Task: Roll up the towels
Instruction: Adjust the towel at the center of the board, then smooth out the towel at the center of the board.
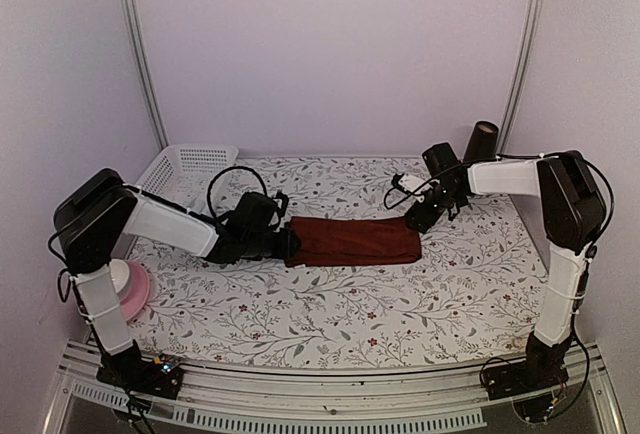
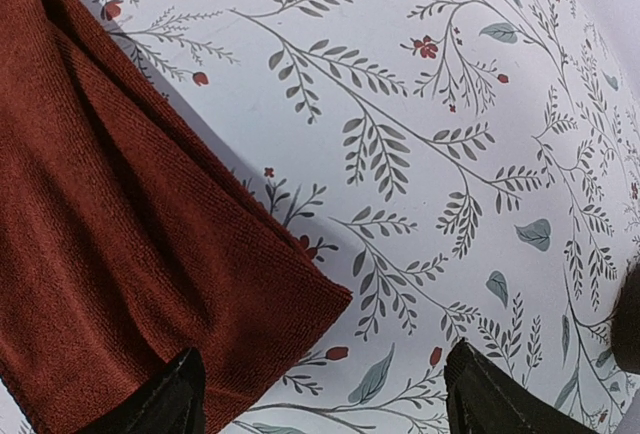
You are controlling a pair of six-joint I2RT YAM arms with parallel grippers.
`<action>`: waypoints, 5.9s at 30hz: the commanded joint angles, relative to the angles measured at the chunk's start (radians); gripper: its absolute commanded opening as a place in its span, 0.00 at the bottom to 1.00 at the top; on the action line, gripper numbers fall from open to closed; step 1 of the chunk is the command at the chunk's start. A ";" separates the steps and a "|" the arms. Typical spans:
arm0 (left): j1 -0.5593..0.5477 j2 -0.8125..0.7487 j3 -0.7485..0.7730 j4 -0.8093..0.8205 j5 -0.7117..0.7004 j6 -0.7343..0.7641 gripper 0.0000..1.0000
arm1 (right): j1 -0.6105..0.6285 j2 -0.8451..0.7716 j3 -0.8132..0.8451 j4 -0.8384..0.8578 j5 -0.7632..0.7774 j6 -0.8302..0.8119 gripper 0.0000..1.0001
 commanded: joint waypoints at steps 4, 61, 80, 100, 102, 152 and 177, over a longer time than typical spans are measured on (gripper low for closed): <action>0.025 0.048 0.001 0.072 0.040 -0.029 0.32 | 0.002 -0.034 -0.010 -0.001 -0.007 0.000 0.83; -0.053 -0.060 -0.197 0.203 -0.038 -0.149 0.00 | 0.009 -0.019 -0.013 -0.039 -0.040 -0.045 0.83; -0.058 -0.008 -0.172 0.221 -0.019 -0.139 0.00 | 0.039 -0.189 -0.149 -0.095 -0.163 -0.297 0.82; -0.057 0.012 -0.120 0.196 -0.020 -0.115 0.00 | 0.118 -0.150 -0.213 -0.057 -0.084 -0.363 0.81; -0.056 0.007 -0.120 0.189 -0.024 -0.110 0.00 | 0.123 -0.150 -0.215 -0.049 -0.070 -0.361 0.81; -0.003 -0.049 -0.131 0.181 0.031 -0.084 0.00 | 0.211 -0.313 -0.452 -0.006 -0.042 -0.582 0.03; 0.137 0.027 0.098 0.100 0.278 0.083 0.54 | 0.070 -0.357 -0.284 -0.123 -0.408 -0.430 0.70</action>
